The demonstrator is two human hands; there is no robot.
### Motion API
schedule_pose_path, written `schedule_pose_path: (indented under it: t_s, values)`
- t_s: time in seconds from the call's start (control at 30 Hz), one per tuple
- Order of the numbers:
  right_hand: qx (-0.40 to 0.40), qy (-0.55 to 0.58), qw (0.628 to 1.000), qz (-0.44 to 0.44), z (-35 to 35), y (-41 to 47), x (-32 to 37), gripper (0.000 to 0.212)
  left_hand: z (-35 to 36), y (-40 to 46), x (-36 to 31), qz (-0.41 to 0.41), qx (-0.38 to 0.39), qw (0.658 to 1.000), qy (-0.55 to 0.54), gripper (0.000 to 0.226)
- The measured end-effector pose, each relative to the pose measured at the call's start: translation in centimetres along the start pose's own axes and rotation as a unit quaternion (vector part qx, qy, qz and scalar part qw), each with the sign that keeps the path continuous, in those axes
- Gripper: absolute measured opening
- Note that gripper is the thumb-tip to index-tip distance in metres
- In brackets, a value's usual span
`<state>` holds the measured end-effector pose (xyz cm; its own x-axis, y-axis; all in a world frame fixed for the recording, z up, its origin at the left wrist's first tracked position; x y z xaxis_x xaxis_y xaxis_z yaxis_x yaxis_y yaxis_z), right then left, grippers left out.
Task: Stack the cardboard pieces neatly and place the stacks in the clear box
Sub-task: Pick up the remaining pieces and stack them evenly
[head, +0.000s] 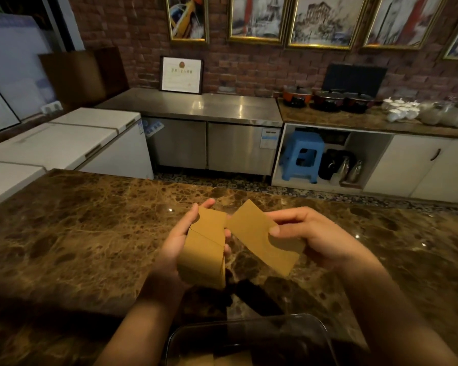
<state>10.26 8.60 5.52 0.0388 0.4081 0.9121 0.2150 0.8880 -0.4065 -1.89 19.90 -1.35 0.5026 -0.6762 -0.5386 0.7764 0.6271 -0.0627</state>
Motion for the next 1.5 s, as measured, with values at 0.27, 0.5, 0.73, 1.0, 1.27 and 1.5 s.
schedule_pose_path:
  t_s: [0.27, 0.5, 0.73, 1.0, 1.27, 1.5]
  values:
    - [0.088, -0.327, 0.941, 0.025, 0.7, -2.1, 2.8, 0.027, 1.3, -0.6, 2.9, -0.114, 0.025, 0.987, 0.107, 0.045]
    - [-0.141, -0.368, 0.911, -0.118, 1.7, -0.1, 6.1, 0.045, 4.5, 0.4, 5.6, -0.118, 0.062, 0.987, 0.093, 0.046]
    - [-0.259, -0.287, 0.911, -0.141, -1.0, 0.6, 4.4, 0.097, 5.2, 2.7, 5.3, -0.041, 0.075, 0.996, 0.028, 0.052]
    - [0.031, 0.382, 0.917, 0.109, -0.2, 3.3, -7.1, 0.052, 5.0, 6.2, 3.3, 0.233, 0.025, 0.962, 0.143, 0.071]
    - [-0.177, 0.312, 0.933, -0.015, -6.9, 4.5, -9.4, 0.063, 3.1, 8.4, 6.8, 0.171, 0.130, 0.925, 0.314, 0.099]
    - [-0.269, -0.089, 0.951, -0.122, -6.8, 5.9, -9.7, 0.065, -2.2, 10.2, 6.7, 0.125, 0.076, 0.919, 0.365, 0.046]
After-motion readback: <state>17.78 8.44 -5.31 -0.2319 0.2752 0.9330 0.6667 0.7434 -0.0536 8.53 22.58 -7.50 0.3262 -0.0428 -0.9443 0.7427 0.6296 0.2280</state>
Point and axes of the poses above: each hand's wrist, its own y-axis towards the middle knuckle, its own z-axis out of the palm, x = y × z, the point moved 9 cm from there along y, towards the middle knuckle, and after that the axes turned 14 degrees about z, right-handed, at the moved point
